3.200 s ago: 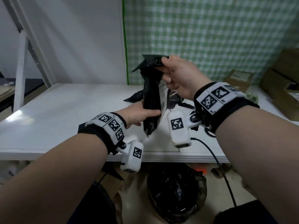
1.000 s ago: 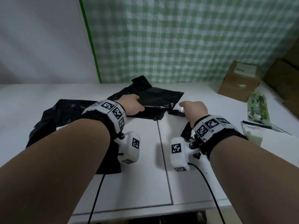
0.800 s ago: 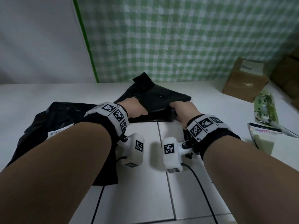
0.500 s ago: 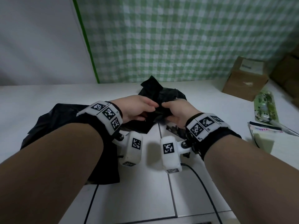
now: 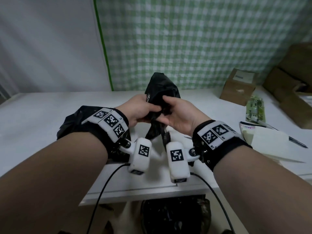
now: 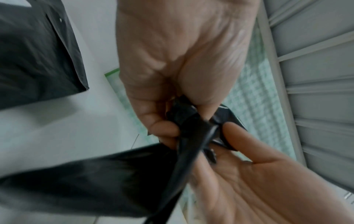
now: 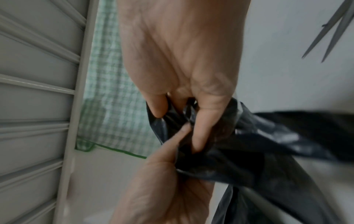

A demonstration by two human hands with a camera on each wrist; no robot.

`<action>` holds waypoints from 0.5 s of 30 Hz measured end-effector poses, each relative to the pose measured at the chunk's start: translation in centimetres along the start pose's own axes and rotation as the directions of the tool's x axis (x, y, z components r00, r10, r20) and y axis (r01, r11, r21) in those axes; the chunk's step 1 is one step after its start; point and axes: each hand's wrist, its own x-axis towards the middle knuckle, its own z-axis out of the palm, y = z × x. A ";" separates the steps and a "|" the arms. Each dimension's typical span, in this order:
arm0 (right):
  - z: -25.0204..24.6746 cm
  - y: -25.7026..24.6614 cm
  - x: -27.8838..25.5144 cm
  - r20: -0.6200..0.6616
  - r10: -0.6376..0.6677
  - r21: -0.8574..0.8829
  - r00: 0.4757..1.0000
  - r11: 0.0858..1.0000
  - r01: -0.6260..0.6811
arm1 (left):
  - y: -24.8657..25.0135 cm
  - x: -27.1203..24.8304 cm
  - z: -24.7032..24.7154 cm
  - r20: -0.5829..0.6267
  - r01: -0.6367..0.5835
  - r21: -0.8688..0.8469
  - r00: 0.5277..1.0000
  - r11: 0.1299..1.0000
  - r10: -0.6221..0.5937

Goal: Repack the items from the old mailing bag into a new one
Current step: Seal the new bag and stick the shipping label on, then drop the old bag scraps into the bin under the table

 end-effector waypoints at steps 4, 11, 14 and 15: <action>-0.2 0.3 -2.3 -0.013 0.027 -0.058 1.000 0.998 -0.028 | -0.4 -2.2 0.2 -0.129 0.002 0.027 0.992 1.000 0.001; -0.5 0.6 -5.9 -0.185 -0.132 -0.078 0.974 0.990 0.119 | 0.2 -5.1 0.2 -0.198 -0.005 0.187 0.979 0.982 0.043; -0.2 0.1 -7.2 -0.259 -0.274 -0.086 0.926 0.962 0.261 | 0.5 -6.1 0.2 -0.226 -0.025 0.269 0.970 0.963 0.088; 0.0 0.0 -7.5 -0.250 -0.313 -0.112 0.916 0.949 0.294 | 0.5 -6.5 0.3 -0.223 -0.040 0.333 0.967 0.942 0.120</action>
